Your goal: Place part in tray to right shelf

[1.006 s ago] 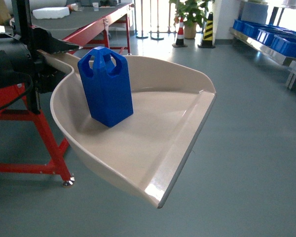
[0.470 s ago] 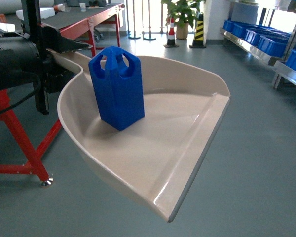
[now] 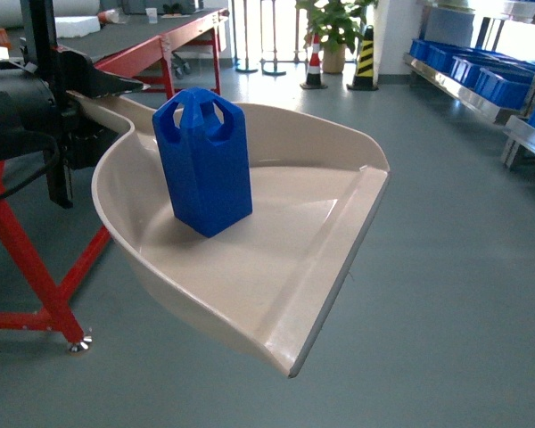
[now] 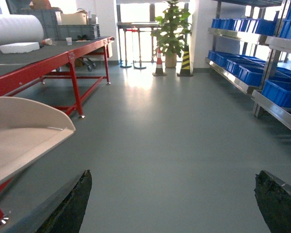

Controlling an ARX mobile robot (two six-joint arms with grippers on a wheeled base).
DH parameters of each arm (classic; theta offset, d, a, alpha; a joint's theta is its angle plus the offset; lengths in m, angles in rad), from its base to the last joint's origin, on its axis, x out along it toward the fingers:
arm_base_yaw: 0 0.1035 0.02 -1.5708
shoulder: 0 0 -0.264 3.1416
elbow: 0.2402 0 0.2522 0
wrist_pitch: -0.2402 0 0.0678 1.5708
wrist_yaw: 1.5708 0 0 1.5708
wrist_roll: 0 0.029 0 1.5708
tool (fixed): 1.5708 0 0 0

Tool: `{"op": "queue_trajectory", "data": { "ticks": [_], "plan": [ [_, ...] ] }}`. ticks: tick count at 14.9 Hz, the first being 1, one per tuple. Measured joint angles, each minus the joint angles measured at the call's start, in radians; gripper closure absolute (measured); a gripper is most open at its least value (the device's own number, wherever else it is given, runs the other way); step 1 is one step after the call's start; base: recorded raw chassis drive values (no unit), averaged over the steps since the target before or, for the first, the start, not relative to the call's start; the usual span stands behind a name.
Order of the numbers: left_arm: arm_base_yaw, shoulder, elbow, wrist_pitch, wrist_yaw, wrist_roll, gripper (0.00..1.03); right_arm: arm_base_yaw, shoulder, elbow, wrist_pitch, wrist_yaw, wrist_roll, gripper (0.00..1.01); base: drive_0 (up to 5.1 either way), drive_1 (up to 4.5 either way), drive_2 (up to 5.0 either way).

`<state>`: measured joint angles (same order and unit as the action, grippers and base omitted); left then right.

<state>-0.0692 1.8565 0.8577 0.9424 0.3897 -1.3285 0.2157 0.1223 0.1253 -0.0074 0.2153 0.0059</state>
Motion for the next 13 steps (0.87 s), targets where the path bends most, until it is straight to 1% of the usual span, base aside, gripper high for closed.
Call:
{"op": "queue_trajectory", "data": {
  "ticks": [13],
  "plan": [
    [0.0, 0.0, 0.0, 0.002, 0.0, 0.0, 0.89, 0.0, 0.0, -0.001, 0.001, 0.0, 0.0, 0.03, 0.0, 4.26, -4.3]
  ]
}}
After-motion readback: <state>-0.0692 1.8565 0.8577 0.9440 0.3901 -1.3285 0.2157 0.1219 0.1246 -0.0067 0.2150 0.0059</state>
